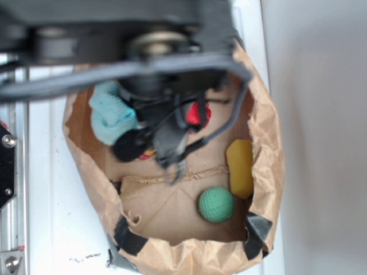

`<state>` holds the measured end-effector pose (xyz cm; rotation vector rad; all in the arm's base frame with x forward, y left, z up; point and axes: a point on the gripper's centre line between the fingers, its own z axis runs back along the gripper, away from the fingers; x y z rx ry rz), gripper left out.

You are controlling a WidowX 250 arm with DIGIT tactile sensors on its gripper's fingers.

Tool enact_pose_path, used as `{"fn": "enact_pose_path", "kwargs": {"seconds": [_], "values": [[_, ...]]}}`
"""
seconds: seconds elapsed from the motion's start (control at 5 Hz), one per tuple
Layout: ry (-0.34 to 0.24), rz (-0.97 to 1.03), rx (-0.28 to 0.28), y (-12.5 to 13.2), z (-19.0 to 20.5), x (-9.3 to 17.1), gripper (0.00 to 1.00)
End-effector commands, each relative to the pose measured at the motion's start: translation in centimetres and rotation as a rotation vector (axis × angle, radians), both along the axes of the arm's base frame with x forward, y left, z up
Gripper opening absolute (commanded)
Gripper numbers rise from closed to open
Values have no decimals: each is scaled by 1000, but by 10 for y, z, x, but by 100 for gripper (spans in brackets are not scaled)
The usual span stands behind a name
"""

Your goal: Grab the blue cloth.

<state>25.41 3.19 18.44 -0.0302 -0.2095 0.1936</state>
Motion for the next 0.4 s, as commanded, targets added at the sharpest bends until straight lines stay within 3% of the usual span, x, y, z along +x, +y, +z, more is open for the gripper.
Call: {"fn": "enact_pose_path", "kwargs": {"seconds": [0.0, 0.2], "values": [[-127, -142, 19, -35, 9, 5, 0], [-137, -115, 100, -38, 7, 12, 0]]}}
